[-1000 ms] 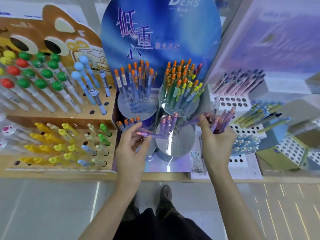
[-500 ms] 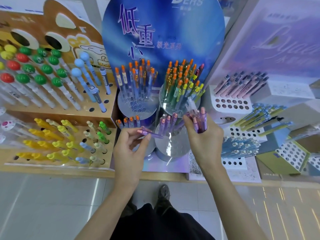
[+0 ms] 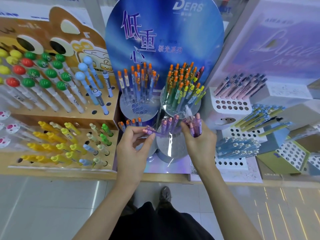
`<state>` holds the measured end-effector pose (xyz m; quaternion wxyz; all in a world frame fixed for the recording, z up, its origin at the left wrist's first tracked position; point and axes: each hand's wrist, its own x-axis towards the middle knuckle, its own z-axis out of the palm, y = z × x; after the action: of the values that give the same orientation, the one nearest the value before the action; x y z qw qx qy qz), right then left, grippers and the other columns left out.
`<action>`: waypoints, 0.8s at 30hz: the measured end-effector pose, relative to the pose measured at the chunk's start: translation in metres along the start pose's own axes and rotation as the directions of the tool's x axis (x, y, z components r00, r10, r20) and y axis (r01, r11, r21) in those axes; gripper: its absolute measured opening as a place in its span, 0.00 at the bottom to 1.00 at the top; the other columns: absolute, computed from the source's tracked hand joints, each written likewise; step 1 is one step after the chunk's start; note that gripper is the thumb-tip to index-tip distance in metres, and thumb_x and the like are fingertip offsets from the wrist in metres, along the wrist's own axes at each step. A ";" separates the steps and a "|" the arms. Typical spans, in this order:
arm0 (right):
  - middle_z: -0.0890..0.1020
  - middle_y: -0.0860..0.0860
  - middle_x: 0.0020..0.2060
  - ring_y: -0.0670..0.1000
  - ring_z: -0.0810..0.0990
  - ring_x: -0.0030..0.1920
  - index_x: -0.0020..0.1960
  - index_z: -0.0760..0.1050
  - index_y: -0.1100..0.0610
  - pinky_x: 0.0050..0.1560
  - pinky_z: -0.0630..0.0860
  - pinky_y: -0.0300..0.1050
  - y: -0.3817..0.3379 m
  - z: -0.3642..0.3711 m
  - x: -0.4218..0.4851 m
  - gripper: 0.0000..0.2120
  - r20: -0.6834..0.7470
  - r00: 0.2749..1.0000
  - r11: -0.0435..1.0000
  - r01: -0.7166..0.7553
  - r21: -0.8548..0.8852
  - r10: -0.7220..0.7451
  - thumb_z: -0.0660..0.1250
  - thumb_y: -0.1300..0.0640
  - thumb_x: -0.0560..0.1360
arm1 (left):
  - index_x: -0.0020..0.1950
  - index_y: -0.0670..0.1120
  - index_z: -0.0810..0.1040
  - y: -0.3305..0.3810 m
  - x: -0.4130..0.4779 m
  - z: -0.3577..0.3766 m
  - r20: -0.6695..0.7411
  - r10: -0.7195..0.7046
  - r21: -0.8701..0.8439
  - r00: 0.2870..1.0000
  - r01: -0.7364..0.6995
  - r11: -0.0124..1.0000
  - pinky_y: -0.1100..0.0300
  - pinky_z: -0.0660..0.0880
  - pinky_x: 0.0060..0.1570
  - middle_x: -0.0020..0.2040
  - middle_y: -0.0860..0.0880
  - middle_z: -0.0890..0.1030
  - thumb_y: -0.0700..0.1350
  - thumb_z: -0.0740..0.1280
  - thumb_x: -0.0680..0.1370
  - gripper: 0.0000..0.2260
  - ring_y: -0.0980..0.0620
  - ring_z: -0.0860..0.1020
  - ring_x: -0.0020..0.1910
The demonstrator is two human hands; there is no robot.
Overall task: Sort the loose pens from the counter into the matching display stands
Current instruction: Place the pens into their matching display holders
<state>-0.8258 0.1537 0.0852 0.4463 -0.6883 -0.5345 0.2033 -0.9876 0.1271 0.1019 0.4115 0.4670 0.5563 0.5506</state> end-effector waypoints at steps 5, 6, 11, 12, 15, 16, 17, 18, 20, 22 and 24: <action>0.79 0.46 0.28 0.45 0.74 0.32 0.38 0.77 0.54 0.32 0.68 0.34 -0.006 -0.006 0.011 0.07 0.141 0.984 0.989 -0.124 0.077 0.113 0.72 0.54 0.73 | 0.44 0.52 0.74 0.008 -0.001 0.004 0.019 0.054 0.014 0.998 -0.054 0.998 0.64 0.76 0.50 0.43 0.54 0.83 0.36 0.71 0.74 0.12 0.55 0.81 0.48; 0.80 0.47 0.29 0.45 0.74 0.31 0.38 0.78 0.55 0.32 0.68 0.34 -0.007 -0.007 0.013 0.06 0.187 0.975 0.987 -0.140 0.076 0.123 0.72 0.56 0.72 | 0.44 0.52 0.74 0.009 -0.001 0.006 0.025 0.065 0.016 0.998 -0.066 0.998 0.65 0.76 0.49 0.43 0.55 0.83 0.35 0.71 0.74 0.12 0.56 0.81 0.47; 0.74 0.49 0.26 0.45 0.68 0.28 0.37 0.77 0.59 0.29 0.67 0.36 -0.001 -0.024 0.010 0.07 0.205 0.951 0.933 -0.277 0.230 0.232 0.71 0.59 0.72 | 0.44 0.51 0.75 0.016 -0.003 0.016 0.047 0.080 0.014 0.996 -0.081 0.997 0.71 0.74 0.46 0.42 0.57 0.82 0.34 0.71 0.73 0.12 0.61 0.81 0.45; 0.72 0.48 0.25 0.45 0.66 0.27 0.36 0.76 0.60 0.28 0.66 0.37 0.001 -0.029 0.008 0.08 0.185 0.952 0.924 -0.285 0.256 0.243 0.71 0.59 0.73 | 0.44 0.51 0.75 0.017 -0.003 0.018 0.047 0.091 0.023 0.995 -0.092 0.996 0.70 0.74 0.46 0.42 0.57 0.82 0.35 0.71 0.73 0.11 0.61 0.81 0.45; 0.72 0.45 0.24 0.43 0.68 0.27 0.38 0.80 0.53 0.31 0.68 0.36 -0.001 -0.045 0.004 0.07 0.191 0.955 0.886 -0.283 0.368 0.226 0.71 0.60 0.73 | 0.45 0.51 0.75 0.018 -0.005 0.025 0.060 0.136 0.064 0.989 -0.140 0.988 0.69 0.74 0.46 0.43 0.54 0.82 0.40 0.71 0.73 0.08 0.58 0.81 0.45; 0.74 0.43 0.25 0.42 0.70 0.27 0.39 0.81 0.51 0.31 0.69 0.34 -0.004 -0.050 0.002 0.07 0.222 0.955 0.872 -0.275 0.405 0.198 0.72 0.61 0.73 | 0.45 0.51 0.75 0.019 -0.006 0.029 0.074 0.147 0.075 0.986 -0.152 0.985 0.69 0.74 0.46 0.43 0.53 0.82 0.42 0.71 0.72 0.07 0.58 0.81 0.45; 0.75 0.41 0.25 0.39 0.71 0.27 0.39 0.82 0.49 0.32 0.69 0.32 -0.008 -0.054 0.001 0.07 0.265 0.951 0.858 -0.266 0.440 0.159 0.72 0.60 0.72 | 0.45 0.52 0.75 0.020 -0.007 0.033 0.092 0.161 0.092 0.983 -0.169 0.981 0.69 0.74 0.46 0.43 0.53 0.81 0.44 0.71 0.72 0.07 0.59 0.80 0.45; 0.77 0.40 0.25 0.39 0.73 0.27 0.40 0.82 0.48 0.32 0.69 0.29 -0.012 -0.057 -0.001 0.08 0.311 0.944 0.843 -0.256 0.474 0.113 0.73 0.60 0.72 | 0.45 0.54 0.74 0.020 -0.008 0.037 0.115 0.182 0.115 0.977 -0.195 0.974 0.69 0.74 0.46 0.43 0.54 0.81 0.44 0.71 0.72 0.07 0.59 0.80 0.45; 0.78 0.39 0.26 0.38 0.75 0.27 0.43 0.82 0.49 0.32 0.69 0.27 -0.018 -0.060 -0.001 0.08 0.388 0.921 0.814 -0.247 0.526 0.029 0.73 0.62 0.72 | 0.44 0.56 0.74 0.020 -0.008 0.046 0.160 0.232 0.164 0.960 -0.257 0.952 0.68 0.74 0.46 0.42 0.56 0.79 0.42 0.72 0.73 0.11 0.60 0.79 0.44; 0.78 0.38 0.25 0.37 0.76 0.28 0.46 0.80 0.55 0.32 0.69 0.26 -0.020 -0.061 0.003 0.06 0.421 0.907 0.811 -0.235 0.536 -0.016 0.72 0.65 0.72 | 0.44 0.52 0.75 0.019 -0.006 0.054 0.184 0.263 0.194 0.947 -0.297 0.935 0.66 0.75 0.45 0.42 0.58 0.78 0.41 0.71 0.73 0.08 0.59 0.78 0.43; 0.77 0.38 0.25 0.37 0.76 0.28 0.46 0.80 0.58 0.32 0.69 0.25 -0.020 -0.062 0.007 0.06 0.437 0.899 0.820 -0.222 0.527 -0.038 0.72 0.66 0.72 | 0.44 0.47 0.77 0.017 -0.004 0.058 0.195 0.278 0.217 0.940 -0.318 0.923 0.63 0.75 0.43 0.42 0.57 0.77 0.42 0.70 0.73 0.03 0.59 0.77 0.42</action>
<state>-0.7874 0.1364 0.1353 0.4905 -0.4889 -0.5000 0.5201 -0.9296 0.1353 0.1153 0.3051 0.6366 0.5072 0.4944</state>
